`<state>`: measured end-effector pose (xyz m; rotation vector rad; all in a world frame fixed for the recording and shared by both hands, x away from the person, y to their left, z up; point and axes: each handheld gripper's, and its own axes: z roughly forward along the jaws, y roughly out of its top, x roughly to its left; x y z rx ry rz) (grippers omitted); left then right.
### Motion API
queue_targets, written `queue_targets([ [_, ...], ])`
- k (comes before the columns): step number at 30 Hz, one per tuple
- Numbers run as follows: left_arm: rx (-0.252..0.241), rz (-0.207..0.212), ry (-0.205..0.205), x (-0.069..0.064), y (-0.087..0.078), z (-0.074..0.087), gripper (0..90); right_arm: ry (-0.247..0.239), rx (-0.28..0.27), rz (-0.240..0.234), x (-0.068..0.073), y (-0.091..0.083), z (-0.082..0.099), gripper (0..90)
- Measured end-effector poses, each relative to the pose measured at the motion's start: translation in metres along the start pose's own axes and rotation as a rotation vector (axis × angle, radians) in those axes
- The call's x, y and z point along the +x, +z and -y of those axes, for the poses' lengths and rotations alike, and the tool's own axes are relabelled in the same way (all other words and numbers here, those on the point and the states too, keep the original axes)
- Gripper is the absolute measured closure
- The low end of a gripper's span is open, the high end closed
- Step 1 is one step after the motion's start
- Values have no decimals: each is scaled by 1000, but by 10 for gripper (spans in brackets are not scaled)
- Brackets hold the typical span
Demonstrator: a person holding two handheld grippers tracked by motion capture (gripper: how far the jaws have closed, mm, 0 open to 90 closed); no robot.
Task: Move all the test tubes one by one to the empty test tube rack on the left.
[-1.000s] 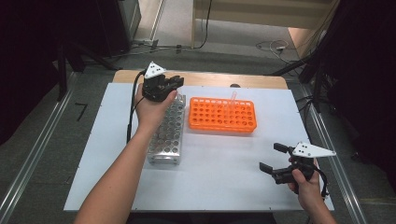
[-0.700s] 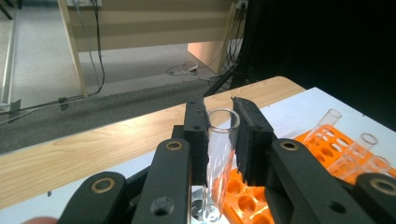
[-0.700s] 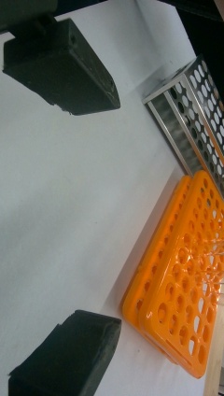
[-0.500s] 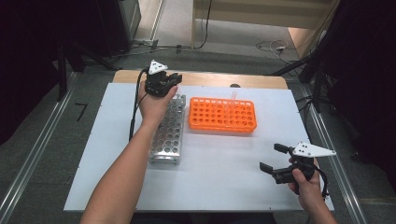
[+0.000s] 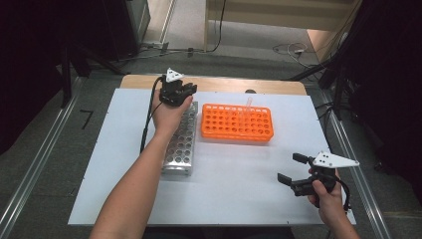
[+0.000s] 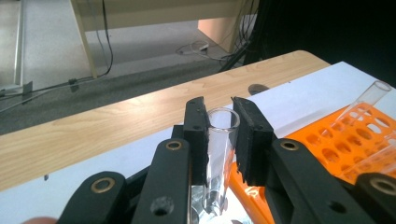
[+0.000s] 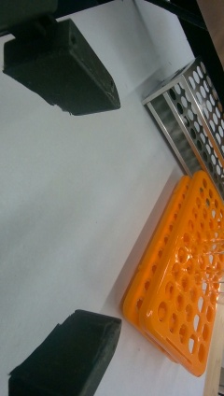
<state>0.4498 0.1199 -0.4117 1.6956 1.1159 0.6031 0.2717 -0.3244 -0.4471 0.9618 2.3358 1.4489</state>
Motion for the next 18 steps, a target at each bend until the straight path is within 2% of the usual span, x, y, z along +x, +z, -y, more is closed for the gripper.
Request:
queue_targets([
  [6,19,4,-26,2,4,4,759,-2,-4,-1,0,-1,0,0],
  [18,111,-5,-21,0,11,10,756,-5,0,-1,0,0,0,0],
])
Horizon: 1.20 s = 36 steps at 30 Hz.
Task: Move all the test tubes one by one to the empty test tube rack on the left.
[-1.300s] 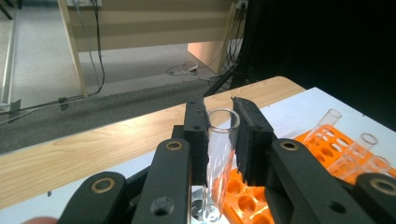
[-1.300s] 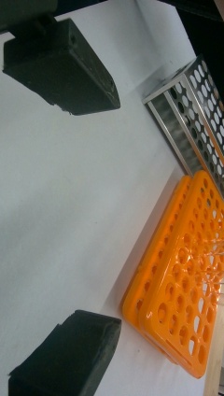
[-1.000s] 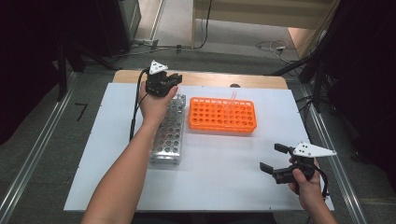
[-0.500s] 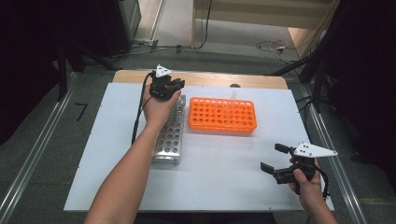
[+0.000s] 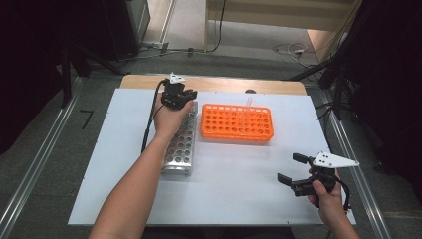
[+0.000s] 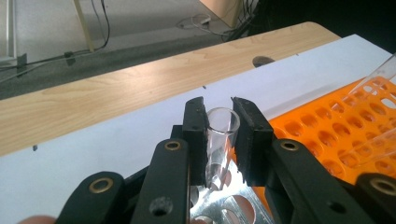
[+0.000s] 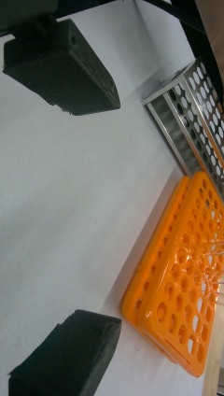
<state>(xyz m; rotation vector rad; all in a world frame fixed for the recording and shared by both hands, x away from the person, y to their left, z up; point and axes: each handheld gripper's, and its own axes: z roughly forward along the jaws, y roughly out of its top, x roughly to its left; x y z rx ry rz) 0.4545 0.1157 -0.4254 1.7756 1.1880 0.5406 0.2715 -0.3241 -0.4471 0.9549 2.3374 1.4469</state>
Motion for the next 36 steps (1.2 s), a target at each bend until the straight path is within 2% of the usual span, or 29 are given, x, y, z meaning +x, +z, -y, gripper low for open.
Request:
queue_targets([
  [4,10,6,-14,1,-1,0,743,1,2,-2,0,0,0,0],
  [8,-2,12,-62,5,-4,-2,597,2,2,-5,0,0,0,0],
  [9,-8,16,-65,6,-6,-2,597,2,2,-5,0,0,0,0],
  [12,-30,36,-69,5,-10,-2,535,-1,2,-6,0,1,0,0],
  [19,-75,81,-73,0,-26,-1,278,-1,2,-11,1,2,-1,0],
  [25,-81,121,-49,-6,-43,5,76,-3,5,-11,2,4,-2,0],
  [28,-94,141,-43,-10,-53,9,8,-6,2,-10,2,6,-3,0],
  [30,-105,158,-45,-13,-60,12,0,-7,2,-6,2,7,-4,0],
  [34,-119,172,-15,-22,-74,19,0,-4,1,-8,2,10,-7,0],
  [36,-132,181,-13,-27,-82,23,0,-4,-1,-7,2,12,-9,0],
])
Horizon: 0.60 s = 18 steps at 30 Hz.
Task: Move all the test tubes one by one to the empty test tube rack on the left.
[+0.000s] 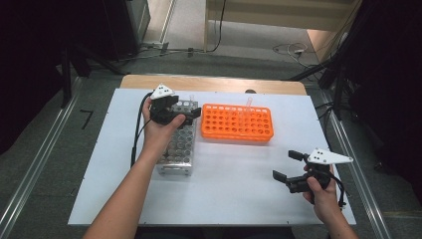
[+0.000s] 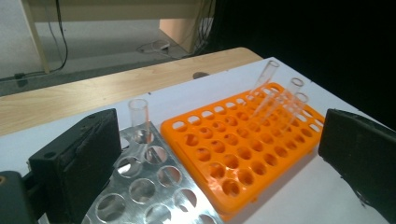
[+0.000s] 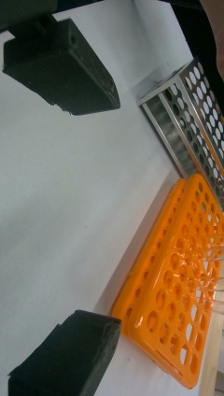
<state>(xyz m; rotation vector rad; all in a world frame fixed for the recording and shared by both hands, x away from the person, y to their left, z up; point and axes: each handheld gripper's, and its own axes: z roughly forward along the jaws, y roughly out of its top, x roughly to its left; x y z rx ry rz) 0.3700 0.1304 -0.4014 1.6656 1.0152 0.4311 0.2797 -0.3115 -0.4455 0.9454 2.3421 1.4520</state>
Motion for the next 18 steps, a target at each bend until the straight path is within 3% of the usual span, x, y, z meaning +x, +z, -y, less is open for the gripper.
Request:
queue_targets([
  [7,-43,18,22,-22,-24,10,0,2,-11,6,-3,8,-8,0],
  [12,-44,20,52,-36,-36,20,0,-3,-13,10,-5,13,-15,0],
  [18,-50,41,35,-46,-49,37,0,-1,-17,9,-9,22,-25,0],
])
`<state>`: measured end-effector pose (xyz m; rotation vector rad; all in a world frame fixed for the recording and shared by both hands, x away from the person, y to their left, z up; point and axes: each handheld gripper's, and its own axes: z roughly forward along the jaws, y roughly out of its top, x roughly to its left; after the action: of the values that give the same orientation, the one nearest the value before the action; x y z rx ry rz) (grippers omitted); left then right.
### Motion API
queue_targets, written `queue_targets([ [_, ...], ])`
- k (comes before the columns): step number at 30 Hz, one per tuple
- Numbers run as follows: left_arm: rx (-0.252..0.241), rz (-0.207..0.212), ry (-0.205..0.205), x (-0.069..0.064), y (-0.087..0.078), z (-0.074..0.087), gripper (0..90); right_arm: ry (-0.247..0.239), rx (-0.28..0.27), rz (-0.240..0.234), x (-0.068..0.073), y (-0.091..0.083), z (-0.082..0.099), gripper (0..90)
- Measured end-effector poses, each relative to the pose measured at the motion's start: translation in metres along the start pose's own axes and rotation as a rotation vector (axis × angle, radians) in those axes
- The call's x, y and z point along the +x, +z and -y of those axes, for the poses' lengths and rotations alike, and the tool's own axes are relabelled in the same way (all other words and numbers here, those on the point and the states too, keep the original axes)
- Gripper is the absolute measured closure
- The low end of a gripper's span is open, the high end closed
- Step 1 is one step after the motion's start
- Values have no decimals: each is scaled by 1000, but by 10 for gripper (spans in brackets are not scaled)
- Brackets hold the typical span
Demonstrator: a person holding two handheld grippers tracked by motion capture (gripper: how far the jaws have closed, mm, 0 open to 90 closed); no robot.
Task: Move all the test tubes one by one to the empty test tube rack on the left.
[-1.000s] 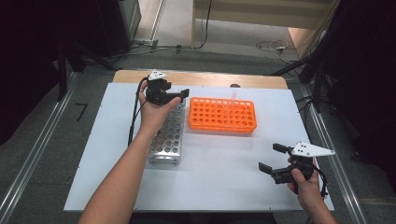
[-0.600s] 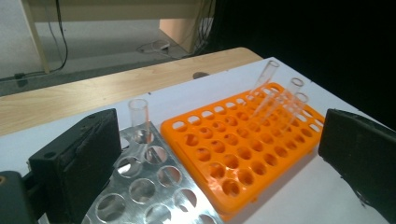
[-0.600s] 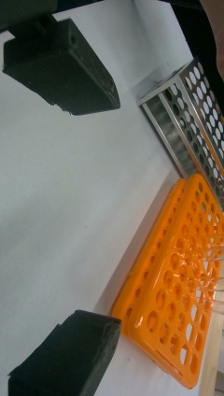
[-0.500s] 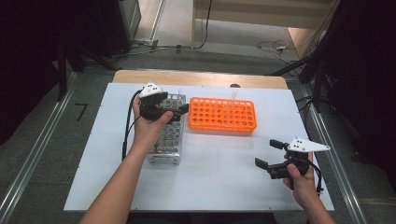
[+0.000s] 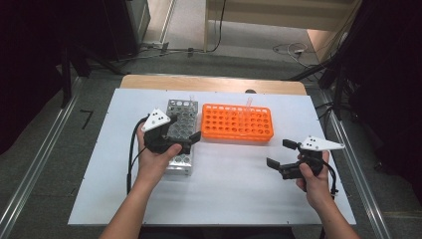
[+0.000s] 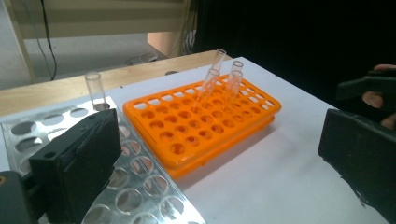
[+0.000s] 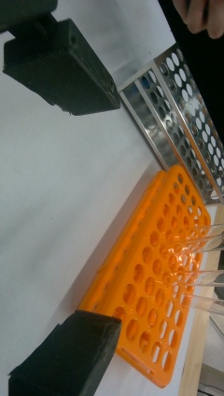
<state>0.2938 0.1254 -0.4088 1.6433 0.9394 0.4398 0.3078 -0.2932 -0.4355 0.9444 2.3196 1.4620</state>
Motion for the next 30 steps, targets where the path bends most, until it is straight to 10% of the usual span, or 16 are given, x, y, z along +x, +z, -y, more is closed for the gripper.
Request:
queue_targets([
  [30,-11,20,-47,-2,-27,30,0,33,37,41,-28,58,-36,0],
])
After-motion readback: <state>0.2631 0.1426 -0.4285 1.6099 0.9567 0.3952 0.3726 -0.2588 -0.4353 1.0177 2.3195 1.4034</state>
